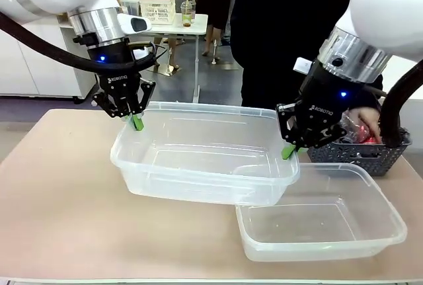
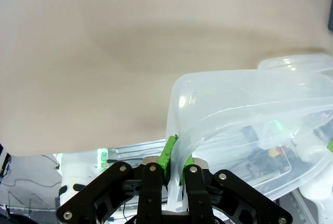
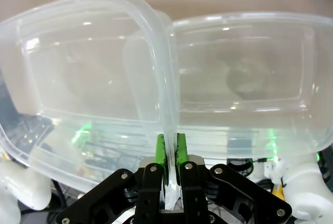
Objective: Sort the waste into each basket.
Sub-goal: Offer the picked Organizing box to the human.
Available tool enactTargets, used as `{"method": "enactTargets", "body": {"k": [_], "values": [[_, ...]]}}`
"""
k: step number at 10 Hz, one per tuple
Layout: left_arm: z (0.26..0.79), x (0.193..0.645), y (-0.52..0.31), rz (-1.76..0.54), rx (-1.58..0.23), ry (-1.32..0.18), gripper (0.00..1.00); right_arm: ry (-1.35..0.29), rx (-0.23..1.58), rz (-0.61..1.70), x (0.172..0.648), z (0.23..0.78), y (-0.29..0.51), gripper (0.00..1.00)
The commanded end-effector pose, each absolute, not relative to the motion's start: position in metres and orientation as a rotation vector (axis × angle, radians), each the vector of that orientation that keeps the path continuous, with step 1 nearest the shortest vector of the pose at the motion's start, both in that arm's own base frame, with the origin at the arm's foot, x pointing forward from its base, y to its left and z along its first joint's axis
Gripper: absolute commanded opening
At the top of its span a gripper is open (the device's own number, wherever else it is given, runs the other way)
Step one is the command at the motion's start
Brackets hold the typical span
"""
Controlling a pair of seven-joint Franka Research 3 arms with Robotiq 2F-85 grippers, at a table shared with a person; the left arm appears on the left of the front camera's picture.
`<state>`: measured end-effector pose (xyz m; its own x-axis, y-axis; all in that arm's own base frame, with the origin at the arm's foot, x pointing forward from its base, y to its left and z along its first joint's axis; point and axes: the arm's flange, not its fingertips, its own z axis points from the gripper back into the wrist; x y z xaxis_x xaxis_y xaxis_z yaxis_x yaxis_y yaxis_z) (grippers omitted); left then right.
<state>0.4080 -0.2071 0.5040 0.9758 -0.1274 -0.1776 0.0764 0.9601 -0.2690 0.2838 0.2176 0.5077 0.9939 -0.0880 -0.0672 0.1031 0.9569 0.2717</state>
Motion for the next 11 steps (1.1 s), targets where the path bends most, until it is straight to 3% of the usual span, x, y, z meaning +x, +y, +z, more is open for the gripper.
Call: {"method": "enactTargets", "body": {"k": [1,11], "values": [[0.5096,0.4057,-0.2089,-0.085,-0.268,0.184,0.06,0.058,0.276,-0.091,0.2844,0.5125,0.2163,0.08],[0.5096,0.4057,-0.2089,-0.085,-0.268,0.184,0.06,0.058,0.276,-0.091,0.2844,0.5125,0.2163,0.08]]}}
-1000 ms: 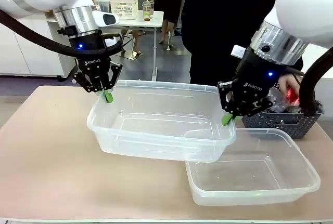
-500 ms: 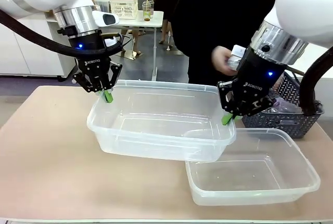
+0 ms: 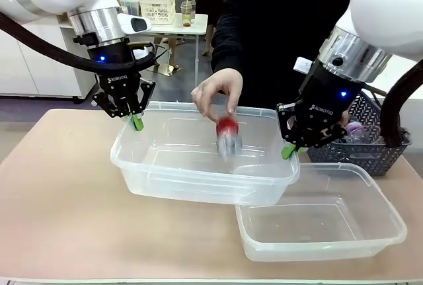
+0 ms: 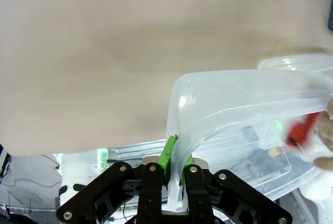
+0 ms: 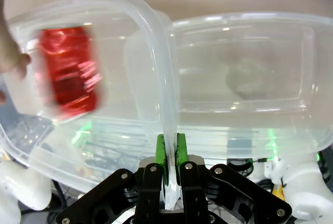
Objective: Sort the waste into each basket.
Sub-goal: Offer the picked Organizing box to the human.
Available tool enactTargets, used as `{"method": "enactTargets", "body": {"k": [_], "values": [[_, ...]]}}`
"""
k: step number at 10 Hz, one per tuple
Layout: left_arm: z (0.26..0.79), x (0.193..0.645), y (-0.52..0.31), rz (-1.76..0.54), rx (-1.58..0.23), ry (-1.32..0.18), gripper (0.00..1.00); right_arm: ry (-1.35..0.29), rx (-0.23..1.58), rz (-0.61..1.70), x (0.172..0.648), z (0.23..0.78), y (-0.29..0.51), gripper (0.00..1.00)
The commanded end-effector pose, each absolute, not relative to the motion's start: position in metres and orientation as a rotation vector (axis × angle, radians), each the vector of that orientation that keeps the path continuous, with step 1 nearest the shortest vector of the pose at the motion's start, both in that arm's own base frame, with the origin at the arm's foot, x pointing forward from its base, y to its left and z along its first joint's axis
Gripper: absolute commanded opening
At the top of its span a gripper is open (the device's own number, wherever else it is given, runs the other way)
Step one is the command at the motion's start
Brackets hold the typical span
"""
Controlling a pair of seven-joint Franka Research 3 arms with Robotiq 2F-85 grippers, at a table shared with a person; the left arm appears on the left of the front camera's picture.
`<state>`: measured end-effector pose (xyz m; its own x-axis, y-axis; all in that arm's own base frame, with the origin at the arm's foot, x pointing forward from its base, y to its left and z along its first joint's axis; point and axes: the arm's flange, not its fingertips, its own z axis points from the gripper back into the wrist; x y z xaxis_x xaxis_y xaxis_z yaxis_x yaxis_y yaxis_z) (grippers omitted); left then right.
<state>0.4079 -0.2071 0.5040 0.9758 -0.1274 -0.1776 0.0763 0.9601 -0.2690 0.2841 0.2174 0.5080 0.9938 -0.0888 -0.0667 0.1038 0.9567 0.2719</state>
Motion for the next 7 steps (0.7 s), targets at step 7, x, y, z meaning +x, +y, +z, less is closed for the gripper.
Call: {"method": "enactTargets", "body": {"k": [7], "values": [[0.5096,0.4057,-0.2089,-0.085,-0.268,0.184,0.06,0.058,0.276,-0.091,0.2844,0.5125,0.2163,0.08]]}}
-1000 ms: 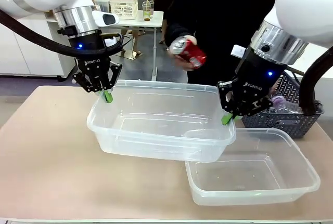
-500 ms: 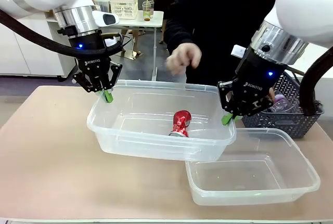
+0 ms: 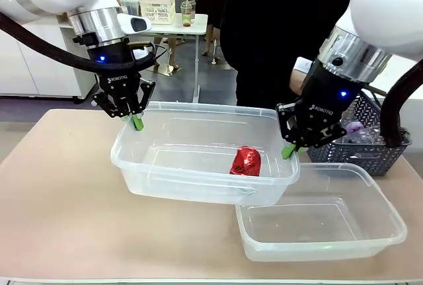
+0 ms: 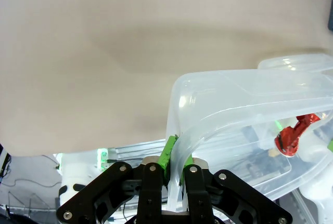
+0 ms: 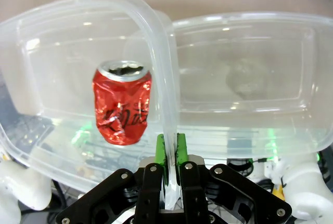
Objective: Sort the waste into each basket.
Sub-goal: Offer the picked Organizing box to the human.
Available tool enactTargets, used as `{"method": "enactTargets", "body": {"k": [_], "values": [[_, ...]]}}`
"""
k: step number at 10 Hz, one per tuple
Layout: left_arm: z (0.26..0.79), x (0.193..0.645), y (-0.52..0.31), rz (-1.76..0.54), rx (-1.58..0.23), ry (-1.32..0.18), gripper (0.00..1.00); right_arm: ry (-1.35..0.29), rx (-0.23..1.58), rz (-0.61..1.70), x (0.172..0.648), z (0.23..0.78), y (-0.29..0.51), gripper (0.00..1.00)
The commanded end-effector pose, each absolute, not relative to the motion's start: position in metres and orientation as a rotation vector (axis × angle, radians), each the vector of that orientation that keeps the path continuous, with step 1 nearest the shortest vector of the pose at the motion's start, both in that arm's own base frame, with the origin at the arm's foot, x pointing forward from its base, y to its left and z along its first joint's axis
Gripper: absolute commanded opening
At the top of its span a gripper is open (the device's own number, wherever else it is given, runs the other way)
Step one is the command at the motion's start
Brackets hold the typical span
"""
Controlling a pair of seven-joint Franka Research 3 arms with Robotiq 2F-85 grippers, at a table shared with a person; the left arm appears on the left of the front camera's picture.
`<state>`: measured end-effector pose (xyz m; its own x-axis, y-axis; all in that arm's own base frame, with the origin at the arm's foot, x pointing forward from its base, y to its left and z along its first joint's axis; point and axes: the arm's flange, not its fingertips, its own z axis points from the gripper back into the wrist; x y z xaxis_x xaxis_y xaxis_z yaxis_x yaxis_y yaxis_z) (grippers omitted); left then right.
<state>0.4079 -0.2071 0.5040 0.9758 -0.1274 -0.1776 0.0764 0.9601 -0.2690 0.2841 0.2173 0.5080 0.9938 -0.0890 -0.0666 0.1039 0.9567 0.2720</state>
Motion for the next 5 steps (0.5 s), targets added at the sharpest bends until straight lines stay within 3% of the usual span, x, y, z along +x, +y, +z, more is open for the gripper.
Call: {"method": "enactTargets", "body": {"k": [1,5], "values": [[0.5096,0.4057,-0.2089,-0.085,-0.268,0.184,0.06,0.058,0.276,-0.091,0.2844,0.5125,0.2163,0.08],[0.5096,0.4057,-0.2089,-0.085,-0.268,0.184,0.06,0.058,0.276,-0.091,0.2844,0.5125,0.2163,0.08]]}}
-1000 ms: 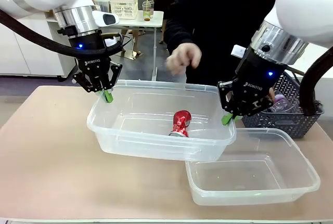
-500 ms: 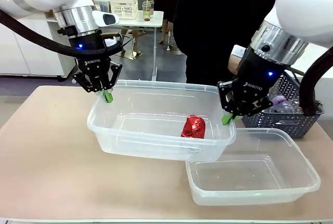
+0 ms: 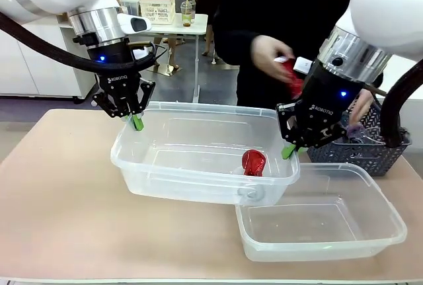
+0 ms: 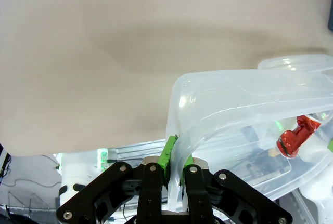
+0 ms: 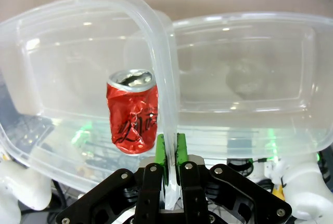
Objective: Sort the waste into each basket.
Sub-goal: Offer the picked Organizing box to the human.
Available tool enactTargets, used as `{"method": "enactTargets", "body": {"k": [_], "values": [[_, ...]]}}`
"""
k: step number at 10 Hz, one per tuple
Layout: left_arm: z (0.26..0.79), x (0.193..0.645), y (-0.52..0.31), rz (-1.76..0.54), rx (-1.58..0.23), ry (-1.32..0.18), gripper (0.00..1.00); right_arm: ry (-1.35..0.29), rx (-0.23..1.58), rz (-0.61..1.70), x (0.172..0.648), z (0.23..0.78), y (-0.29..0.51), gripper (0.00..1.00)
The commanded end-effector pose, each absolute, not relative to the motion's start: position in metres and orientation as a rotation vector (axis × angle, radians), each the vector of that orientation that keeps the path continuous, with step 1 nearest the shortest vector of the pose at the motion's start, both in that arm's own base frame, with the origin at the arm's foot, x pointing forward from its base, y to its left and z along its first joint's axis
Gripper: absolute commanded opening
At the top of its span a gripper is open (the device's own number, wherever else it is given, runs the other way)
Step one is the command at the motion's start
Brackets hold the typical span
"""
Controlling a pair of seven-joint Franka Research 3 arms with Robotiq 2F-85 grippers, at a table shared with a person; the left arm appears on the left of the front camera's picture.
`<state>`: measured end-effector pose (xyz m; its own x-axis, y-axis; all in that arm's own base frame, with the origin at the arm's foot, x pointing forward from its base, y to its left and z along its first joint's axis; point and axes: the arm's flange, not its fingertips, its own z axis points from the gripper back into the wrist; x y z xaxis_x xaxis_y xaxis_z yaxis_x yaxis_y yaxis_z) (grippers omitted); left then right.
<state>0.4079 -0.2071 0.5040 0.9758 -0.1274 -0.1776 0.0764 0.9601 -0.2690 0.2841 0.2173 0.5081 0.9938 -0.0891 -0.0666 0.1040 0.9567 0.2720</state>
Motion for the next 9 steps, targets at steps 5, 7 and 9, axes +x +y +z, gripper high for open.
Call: {"method": "enactTargets", "body": {"k": [5,7,9], "values": [[0.5096,0.4057,-0.2089,-0.085,-0.268,0.184,0.06,0.058,0.276,-0.091,0.2844,0.5125,0.2163,0.08],[0.5096,0.4057,-0.2089,-0.085,-0.268,0.184,0.06,0.058,0.276,-0.091,0.2844,0.5125,0.2163,0.08],[0.5096,0.4057,-0.2089,-0.085,-0.268,0.184,0.06,0.058,0.276,-0.091,0.2844,0.5125,0.2163,0.08]]}}
